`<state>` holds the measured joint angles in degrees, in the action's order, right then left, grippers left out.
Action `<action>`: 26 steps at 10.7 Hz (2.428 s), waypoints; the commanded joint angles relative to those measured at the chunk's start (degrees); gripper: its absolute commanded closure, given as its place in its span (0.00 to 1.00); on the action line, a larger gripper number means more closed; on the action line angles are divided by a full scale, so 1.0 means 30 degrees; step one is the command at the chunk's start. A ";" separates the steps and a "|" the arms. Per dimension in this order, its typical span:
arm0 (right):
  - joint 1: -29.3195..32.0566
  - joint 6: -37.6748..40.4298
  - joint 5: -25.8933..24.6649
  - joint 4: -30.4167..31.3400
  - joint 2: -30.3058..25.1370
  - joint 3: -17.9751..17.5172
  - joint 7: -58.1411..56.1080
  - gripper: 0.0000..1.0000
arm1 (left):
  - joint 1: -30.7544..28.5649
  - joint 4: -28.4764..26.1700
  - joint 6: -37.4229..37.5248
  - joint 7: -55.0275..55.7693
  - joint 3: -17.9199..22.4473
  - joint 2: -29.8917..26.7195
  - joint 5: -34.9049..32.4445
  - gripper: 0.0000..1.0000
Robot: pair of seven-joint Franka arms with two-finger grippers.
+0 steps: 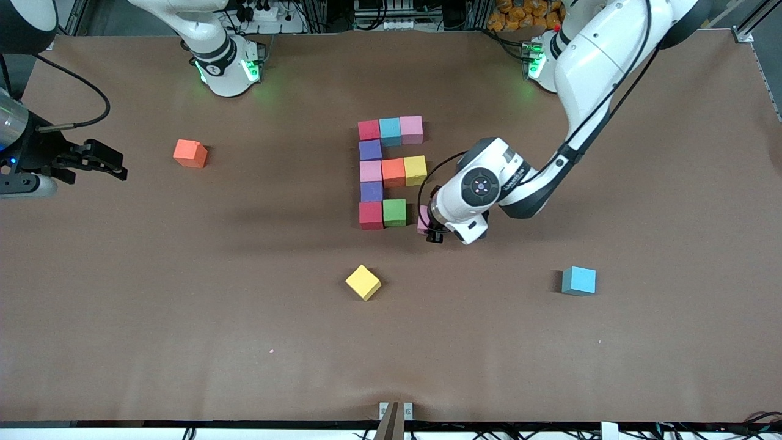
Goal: Arrange 11 blocks into digit 3
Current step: 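Carry the pink cube to the column beside green with the left gripper, then lower the pink cube beside green and open the left gripper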
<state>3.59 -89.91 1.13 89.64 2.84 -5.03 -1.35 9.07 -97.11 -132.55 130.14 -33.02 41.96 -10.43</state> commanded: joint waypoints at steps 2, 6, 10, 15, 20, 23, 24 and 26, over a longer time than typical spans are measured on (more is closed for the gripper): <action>0.0209 -0.0001 -0.0112 0.0061 -0.0127 -0.0168 0.0157 0.00 | 0.1489 0.0057 -0.0521 0.2405 0.1190 -0.0042 -0.0157 0.76; 0.0209 -0.0001 -0.0112 0.0061 -0.0097 -0.0168 0.0157 0.00 | 0.1489 -0.0644 -0.1749 0.4106 0.1191 -0.0042 -0.0216 0.76; 0.0238 -0.0001 -0.0112 0.0061 -0.0097 -0.0168 0.0099 0.00 | 0.1635 -0.0852 -0.1988 0.4753 0.1191 -0.0042 -0.0216 0.76; 0.0238 -0.0001 -0.0112 0.0061 -0.0097 -0.0168 0.0099 0.00 | 0.2016 -0.0823 -0.2398 0.4754 0.1220 0.0191 -0.0332 0.74; 0.0238 -0.0002 -0.0112 0.0061 -0.0097 -0.0139 0.0099 0.00 | 0.2251 -0.0765 -0.2398 0.4520 0.1191 0.0193 -0.2175 0.00; 0.0267 -0.0060 -0.0112 0.0061 -0.0068 -0.0168 0.0099 0.00 | 0.2164 -0.0793 -0.2106 0.4403 0.1074 -0.1004 -0.2266 0.00; 0.0267 -0.0060 -0.0112 0.0061 -0.0068 -0.0168 0.0099 0.00 | 0.2105 -0.0765 -0.1786 0.4199 0.0987 -0.1647 -0.2237 0.00; 0.0267 -0.0060 -0.0112 0.0061 -0.0068 -0.0168 0.0099 0.00 | 0.1726 -0.0590 -0.0558 0.2626 0.0666 -0.2936 -0.2034 0.00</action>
<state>3.62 -89.91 1.13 89.67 2.90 -4.99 -1.35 15.25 -97.90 -137.24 140.80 -30.30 37.54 -16.14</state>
